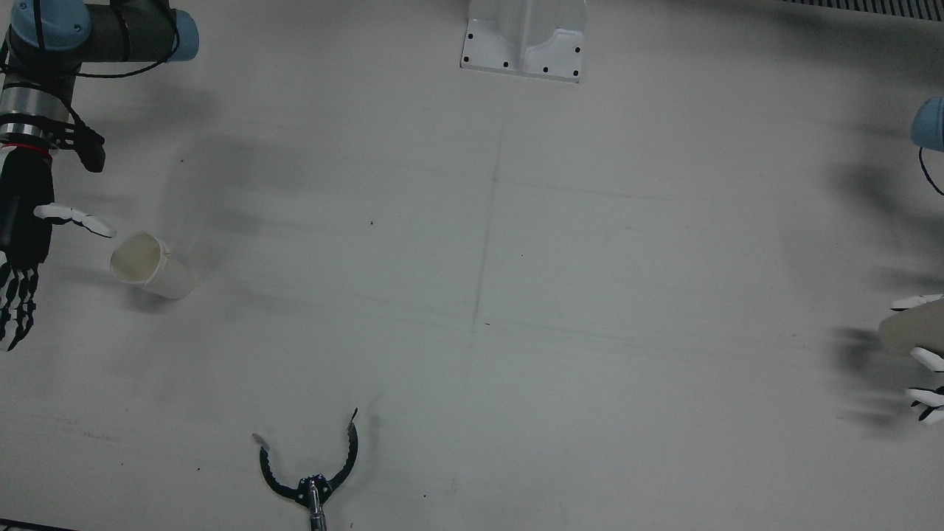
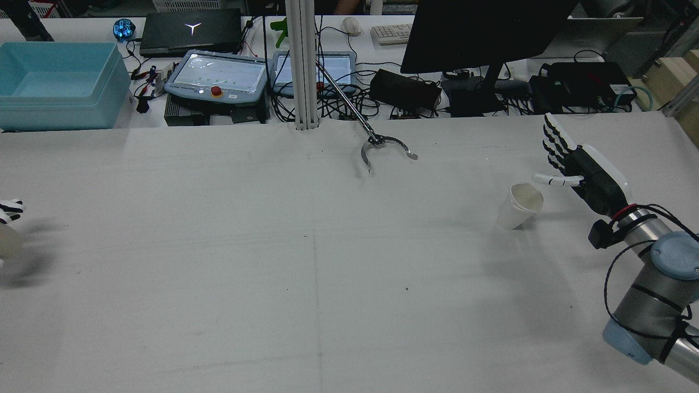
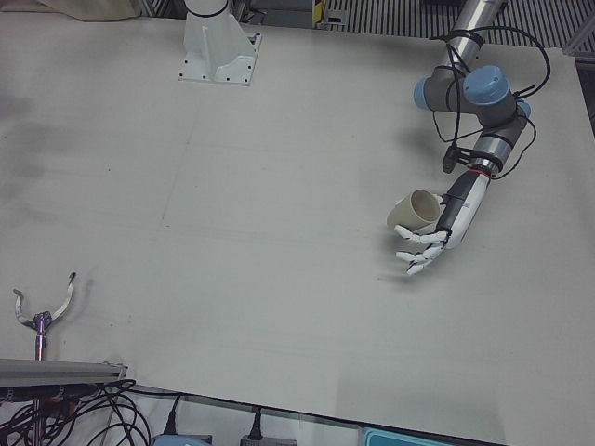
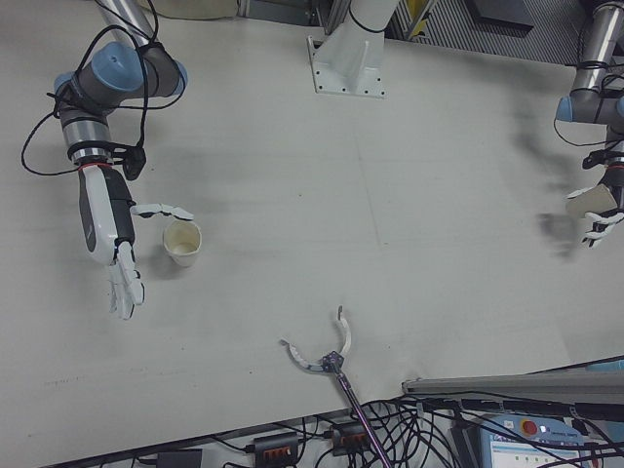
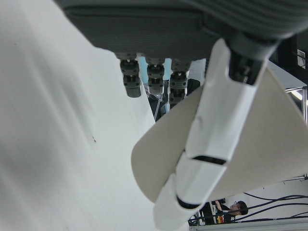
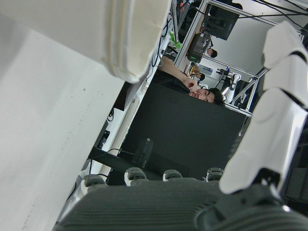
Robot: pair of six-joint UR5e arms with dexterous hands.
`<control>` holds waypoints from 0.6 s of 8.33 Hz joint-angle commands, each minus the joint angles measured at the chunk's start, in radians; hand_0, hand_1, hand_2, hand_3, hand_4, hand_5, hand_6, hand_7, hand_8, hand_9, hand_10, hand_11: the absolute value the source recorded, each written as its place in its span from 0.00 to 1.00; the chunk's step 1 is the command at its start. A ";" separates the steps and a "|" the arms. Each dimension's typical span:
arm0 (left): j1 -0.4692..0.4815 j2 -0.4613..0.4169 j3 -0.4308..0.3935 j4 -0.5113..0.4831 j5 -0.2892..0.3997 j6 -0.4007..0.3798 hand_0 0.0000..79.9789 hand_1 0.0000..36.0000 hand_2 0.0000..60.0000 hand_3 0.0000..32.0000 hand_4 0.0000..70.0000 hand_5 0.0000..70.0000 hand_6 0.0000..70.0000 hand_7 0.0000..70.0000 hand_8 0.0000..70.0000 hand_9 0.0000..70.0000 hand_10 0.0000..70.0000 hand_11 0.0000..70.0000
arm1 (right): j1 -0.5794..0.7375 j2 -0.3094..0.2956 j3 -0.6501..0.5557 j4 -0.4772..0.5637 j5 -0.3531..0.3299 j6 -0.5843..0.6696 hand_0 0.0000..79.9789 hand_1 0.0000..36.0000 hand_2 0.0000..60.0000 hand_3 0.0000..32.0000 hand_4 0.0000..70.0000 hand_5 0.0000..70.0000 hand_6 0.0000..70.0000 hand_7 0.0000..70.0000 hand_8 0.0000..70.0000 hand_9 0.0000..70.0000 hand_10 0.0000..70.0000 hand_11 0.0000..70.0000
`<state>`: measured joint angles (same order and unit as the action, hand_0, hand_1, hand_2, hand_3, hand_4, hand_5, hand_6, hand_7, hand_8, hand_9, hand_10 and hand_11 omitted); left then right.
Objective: Pour water
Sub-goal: 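Move the right hand toward the upright white paper cup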
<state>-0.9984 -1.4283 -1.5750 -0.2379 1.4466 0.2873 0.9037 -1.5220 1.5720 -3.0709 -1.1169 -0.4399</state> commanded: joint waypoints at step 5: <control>-0.003 0.005 -0.005 0.012 0.001 -0.010 1.00 1.00 1.00 0.00 1.00 1.00 0.33 0.45 0.17 0.20 0.15 0.27 | -0.143 -0.038 -0.078 0.090 0.000 0.010 0.58 0.46 0.28 0.59 0.00 0.05 0.00 0.00 0.01 0.00 0.00 0.00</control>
<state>-0.9998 -1.4259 -1.5788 -0.2275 1.4481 0.2792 0.7694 -1.5573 1.4949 -2.9918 -1.1170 -0.4310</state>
